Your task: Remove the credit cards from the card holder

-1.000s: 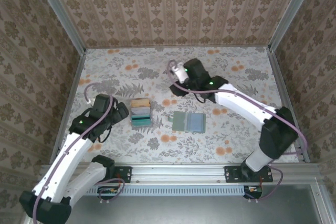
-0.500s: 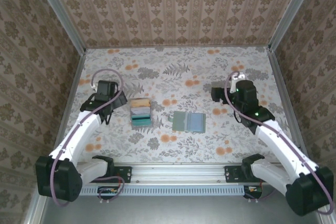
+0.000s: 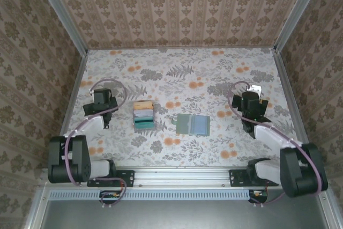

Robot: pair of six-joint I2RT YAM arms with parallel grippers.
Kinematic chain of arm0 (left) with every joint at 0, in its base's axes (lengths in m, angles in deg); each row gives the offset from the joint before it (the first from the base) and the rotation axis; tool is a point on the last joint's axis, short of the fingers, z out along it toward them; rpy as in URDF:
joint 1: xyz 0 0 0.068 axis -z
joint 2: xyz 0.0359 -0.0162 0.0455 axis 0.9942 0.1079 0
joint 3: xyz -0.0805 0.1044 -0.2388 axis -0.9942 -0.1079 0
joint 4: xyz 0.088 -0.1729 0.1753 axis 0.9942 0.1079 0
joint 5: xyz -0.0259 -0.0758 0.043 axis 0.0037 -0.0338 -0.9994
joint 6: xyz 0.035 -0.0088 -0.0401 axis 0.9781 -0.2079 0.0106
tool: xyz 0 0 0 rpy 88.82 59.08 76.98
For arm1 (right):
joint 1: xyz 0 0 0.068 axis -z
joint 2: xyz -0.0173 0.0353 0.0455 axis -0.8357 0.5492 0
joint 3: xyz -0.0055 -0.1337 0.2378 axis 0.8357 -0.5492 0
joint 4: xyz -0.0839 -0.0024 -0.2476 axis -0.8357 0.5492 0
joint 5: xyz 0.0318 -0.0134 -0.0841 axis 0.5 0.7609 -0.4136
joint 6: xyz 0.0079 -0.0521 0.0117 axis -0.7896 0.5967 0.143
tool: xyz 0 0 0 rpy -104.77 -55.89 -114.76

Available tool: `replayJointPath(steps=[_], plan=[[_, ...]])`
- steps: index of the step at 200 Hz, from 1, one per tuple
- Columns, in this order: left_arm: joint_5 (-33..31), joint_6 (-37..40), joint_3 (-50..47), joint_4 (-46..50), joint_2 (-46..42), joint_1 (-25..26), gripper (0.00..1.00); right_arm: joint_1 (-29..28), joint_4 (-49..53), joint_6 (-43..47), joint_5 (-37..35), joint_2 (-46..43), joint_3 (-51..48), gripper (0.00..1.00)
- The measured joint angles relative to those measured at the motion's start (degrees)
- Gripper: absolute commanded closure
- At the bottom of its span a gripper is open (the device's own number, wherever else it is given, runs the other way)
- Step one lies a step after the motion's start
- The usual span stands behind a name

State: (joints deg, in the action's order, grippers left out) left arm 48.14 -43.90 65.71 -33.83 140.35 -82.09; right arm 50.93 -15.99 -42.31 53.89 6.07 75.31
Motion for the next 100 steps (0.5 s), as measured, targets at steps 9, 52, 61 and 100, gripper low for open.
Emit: replayJointPath(steps=[9, 52, 61, 100], plan=[[0.76, 0.96, -0.81, -3.08, 1.29, -0.46, 0.0, 0.72, -2.38, 0.09, 0.04, 2.95, 0.09, 0.0], [6.97, 5.01, -2.4, -18.56, 5.11, -1.16, 0.0, 3.72, -13.09, 1.11, 2.49, 11.61, 1.53, 0.0], [8.39, 5.75, -2.43, -21.73, 6.4, -1.2, 0.0, 4.11, -14.25, 1.27, 3.54, 12.72, 2.08, 0.0], [14.16, 9.01, -5.14, -32.59, 9.73, -1.2, 0.0, 4.39, -22.69, 3.17, 9.25, 13.11, 0.46, 0.0]])
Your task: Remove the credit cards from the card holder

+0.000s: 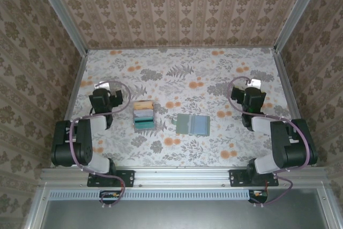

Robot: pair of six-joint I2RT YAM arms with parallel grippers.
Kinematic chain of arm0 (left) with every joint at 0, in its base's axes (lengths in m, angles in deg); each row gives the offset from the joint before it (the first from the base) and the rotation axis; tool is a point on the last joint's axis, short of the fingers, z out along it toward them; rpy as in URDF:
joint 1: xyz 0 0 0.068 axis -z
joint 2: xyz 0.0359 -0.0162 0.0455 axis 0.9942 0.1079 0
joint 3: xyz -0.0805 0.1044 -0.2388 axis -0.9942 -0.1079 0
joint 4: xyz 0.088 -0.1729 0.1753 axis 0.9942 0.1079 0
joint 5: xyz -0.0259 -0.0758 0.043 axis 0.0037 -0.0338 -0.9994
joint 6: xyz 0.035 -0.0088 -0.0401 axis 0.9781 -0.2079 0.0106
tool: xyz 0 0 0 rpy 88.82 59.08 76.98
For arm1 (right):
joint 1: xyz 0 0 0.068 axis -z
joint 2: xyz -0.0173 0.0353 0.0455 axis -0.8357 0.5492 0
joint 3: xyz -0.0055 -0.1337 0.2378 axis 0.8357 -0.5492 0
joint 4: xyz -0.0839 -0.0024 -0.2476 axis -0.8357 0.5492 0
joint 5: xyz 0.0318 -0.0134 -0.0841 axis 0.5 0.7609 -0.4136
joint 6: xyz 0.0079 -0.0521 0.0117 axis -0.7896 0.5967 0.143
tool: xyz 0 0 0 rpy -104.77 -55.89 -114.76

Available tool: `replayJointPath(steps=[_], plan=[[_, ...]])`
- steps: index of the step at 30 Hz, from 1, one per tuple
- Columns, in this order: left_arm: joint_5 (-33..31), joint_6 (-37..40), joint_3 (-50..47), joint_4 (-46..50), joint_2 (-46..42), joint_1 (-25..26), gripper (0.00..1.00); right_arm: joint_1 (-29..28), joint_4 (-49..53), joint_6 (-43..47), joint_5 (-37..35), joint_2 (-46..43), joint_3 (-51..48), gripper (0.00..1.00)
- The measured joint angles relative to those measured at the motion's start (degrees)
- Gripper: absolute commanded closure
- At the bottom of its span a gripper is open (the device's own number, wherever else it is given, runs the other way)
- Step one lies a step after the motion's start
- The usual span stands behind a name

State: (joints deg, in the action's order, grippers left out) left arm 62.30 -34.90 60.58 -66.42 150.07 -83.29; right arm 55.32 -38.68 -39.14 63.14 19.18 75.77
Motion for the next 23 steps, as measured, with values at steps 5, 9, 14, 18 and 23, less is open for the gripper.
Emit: replayJointPath(steps=[5, 9, 14, 18, 23], plan=[[2.32, 1.53, -3.72, -5.75, 2.54, 0.26, 0.0, 0.0, -8.35, 1.36, 3.58, 3.02, -2.86, 0.0], [2.23, 2.23, -3.76, -8.17, 2.62, 0.98, 0.0, 0.0, -8.87, 1.92, 4.81, 4.04, -3.32, 0.0], [2.23, 2.67, -3.76, -9.09, 2.62, 1.44, 0.0, -0.02, -10.58, 2.45, 5.03, 4.04, -3.3, 0.01], [2.21, 3.02, -3.76, -9.11, 2.62, 1.44, 0.0, -0.28, -10.73, 2.6, 5.03, 4.04, -3.3, 0.0], [2.23, 3.1, -3.76, -9.11, 2.62, 1.44, 0.0, -0.39, -10.75, 2.64, 5.03, 4.04, -3.3, 0.0]])
